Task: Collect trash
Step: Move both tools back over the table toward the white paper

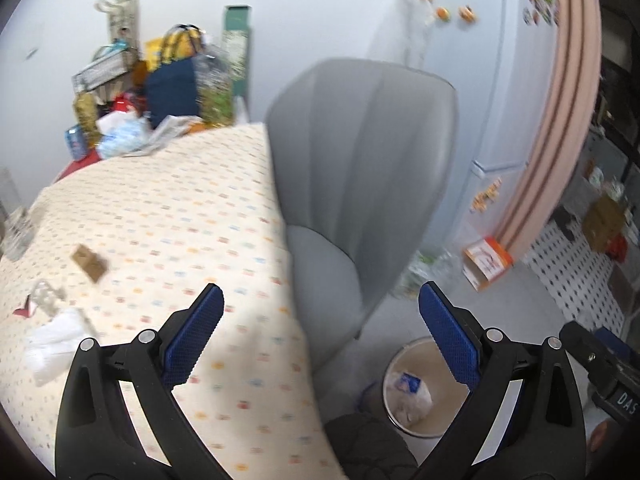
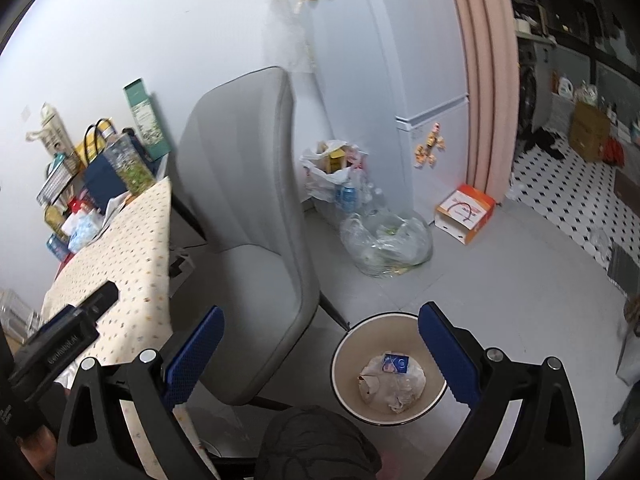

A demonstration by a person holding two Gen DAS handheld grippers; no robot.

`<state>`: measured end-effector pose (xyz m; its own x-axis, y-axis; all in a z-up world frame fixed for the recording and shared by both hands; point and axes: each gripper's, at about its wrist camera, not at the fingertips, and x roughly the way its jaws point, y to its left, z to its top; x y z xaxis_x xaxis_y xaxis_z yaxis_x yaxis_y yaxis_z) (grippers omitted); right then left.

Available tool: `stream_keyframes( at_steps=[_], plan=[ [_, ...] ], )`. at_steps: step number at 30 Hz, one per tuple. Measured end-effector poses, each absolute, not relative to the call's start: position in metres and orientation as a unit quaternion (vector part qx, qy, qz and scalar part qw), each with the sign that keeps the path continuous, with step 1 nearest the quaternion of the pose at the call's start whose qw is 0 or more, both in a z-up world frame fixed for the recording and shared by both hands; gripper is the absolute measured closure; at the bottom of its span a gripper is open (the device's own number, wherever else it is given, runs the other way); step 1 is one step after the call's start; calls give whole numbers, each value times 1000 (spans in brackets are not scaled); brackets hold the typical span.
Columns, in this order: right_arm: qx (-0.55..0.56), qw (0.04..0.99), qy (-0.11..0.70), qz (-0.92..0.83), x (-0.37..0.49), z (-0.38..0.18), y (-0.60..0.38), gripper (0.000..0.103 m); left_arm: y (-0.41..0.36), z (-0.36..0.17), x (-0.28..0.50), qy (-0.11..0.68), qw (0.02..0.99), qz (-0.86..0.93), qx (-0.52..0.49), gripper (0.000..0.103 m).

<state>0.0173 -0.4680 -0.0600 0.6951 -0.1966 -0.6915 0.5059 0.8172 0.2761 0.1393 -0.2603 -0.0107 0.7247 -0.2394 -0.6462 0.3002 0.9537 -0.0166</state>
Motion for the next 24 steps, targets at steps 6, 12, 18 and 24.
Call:
stream_keyframes(
  at_steps=[6,12,18,24],
  plan=[
    [203,905,331,-172,28,-40,-431,8,-214,-2,142,331,938,-94,25,6],
    [171,918,329,-144,42,-23,-391,8,-169,6,142,313,948,-56,12,6],
    [140,926,331,-114,57,-8,-347,8,-128,15,136,290,957,-17,3,6],
    [108,933,328,-95,66,1,-309,8,-84,18,133,282,959,10,-9,6]
  ],
)
